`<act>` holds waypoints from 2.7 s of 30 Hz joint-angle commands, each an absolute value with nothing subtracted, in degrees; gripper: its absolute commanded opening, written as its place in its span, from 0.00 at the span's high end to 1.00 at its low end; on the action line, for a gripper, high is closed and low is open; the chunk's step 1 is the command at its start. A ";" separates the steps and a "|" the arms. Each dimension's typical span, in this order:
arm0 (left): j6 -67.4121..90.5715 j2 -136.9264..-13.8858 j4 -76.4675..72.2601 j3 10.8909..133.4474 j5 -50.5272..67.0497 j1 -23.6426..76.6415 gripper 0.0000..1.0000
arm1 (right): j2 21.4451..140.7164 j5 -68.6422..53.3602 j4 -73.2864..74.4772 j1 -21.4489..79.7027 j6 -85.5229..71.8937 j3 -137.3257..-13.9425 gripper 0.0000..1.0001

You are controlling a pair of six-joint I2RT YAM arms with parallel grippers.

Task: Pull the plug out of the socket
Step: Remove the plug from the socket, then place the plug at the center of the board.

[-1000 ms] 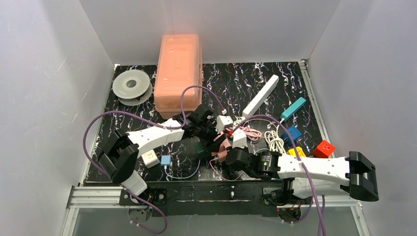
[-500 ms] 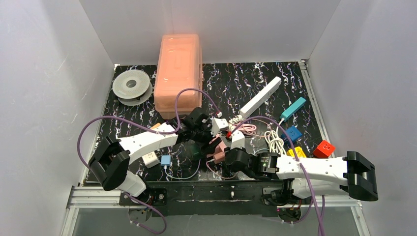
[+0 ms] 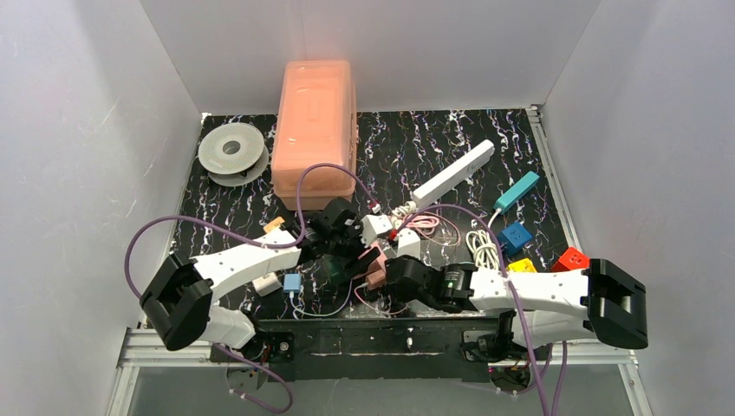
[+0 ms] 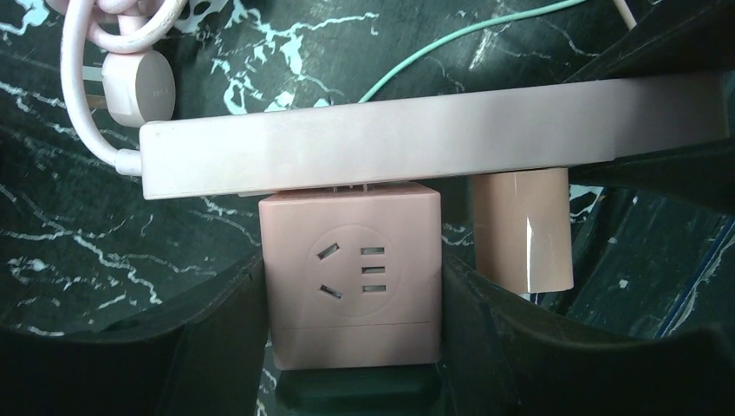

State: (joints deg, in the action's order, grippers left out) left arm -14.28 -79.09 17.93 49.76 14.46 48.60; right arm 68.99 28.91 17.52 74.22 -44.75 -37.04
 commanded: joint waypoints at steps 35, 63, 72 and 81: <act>-30.00 -72.01 27.61 52.00 11.34 42.44 1.00 | 66.85 40.40 36.51 67.76 -61.02 -37.71 0.99; -32.87 -71.52 32.77 62.90 24.69 40.48 0.02 | 51.37 32.87 30.37 68.65 -55.43 -31.52 0.99; -19.74 -78.25 27.56 72.01 44.58 41.13 0.02 | 51.70 30.27 22.45 68.69 -50.49 -31.80 0.99; -11.57 -84.88 13.10 65.44 42.72 49.64 0.02 | 51.66 30.32 18.64 68.64 -50.40 -31.23 0.99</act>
